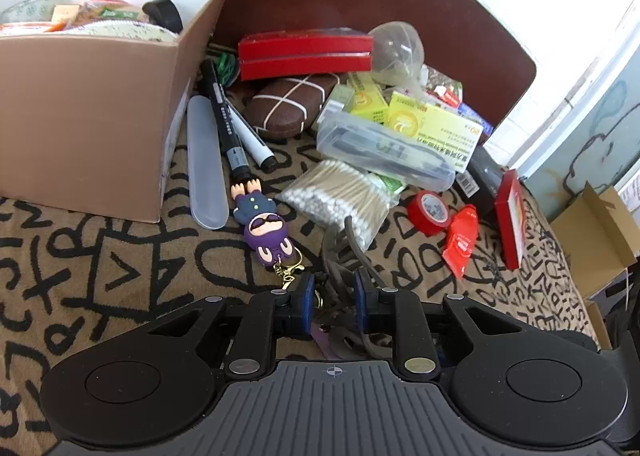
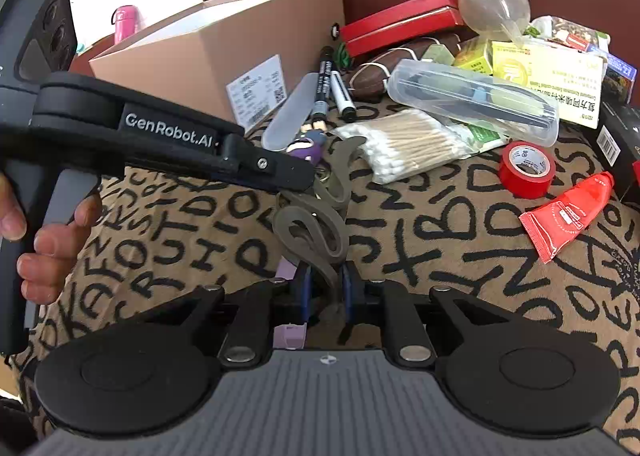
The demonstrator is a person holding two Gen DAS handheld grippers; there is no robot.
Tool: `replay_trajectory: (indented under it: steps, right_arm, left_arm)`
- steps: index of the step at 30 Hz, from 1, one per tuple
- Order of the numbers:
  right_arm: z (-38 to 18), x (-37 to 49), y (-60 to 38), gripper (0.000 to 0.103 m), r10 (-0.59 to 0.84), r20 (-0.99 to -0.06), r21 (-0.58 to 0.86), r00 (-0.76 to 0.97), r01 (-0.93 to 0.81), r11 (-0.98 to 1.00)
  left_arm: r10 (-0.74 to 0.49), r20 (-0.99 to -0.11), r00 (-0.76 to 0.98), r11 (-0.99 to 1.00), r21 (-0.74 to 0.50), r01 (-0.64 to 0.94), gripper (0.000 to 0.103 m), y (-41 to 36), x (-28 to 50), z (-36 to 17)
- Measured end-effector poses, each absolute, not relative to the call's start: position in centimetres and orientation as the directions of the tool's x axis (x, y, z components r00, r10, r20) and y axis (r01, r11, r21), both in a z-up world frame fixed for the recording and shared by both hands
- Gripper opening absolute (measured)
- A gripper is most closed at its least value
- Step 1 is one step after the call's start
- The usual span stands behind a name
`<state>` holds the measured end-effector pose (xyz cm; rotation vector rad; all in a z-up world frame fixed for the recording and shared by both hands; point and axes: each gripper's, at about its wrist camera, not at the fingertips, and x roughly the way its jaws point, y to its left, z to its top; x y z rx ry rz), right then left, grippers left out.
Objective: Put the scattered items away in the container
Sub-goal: 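Lift the grey clip into the box and release it from the left tool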
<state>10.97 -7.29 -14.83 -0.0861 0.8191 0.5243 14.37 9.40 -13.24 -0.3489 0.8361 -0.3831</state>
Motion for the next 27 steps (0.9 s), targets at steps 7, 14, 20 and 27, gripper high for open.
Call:
replay_trajectory:
  steps: [7, 14, 20, 27]
  right_arm:
    - [-12.6, 9.0, -6.6, 0.015, 0.421, -0.691, 0.087, 0.587, -0.511, 0.855]
    - [-8.7, 8.1, -4.8, 0.015, 0.450, -0.626, 0.030, 0.637, -0.556, 0.830]
    - [-4.7, 10.0, -1.3, 0.015, 0.490, -0.555, -0.010, 0.672, -0.594, 0.804]
    - [-2.0, 14.5, 3.4, 0.015, 0.517, -0.503, -0.004, 0.693, -0.600, 0.800]
  left_arm:
    - [-0.458, -0.601, 0.655, 0.877, -0.425, 0.224, 0.017, 9.8, 12.2, -10.5]
    - [-0.433, -0.517, 0.738, 0.885, -0.402, 0.237, 0.017, 12.0, 10.3, -5.9]
    - [-0.375, -0.446, 0.813, 0.905, -0.368, 0.215, 0.017, 15.4, 11.0, -1.2]
    - [-0.299, -0.414, 0.860, 0.930, -0.327, 0.167, 0.017, 19.2, 14.9, 2.2]
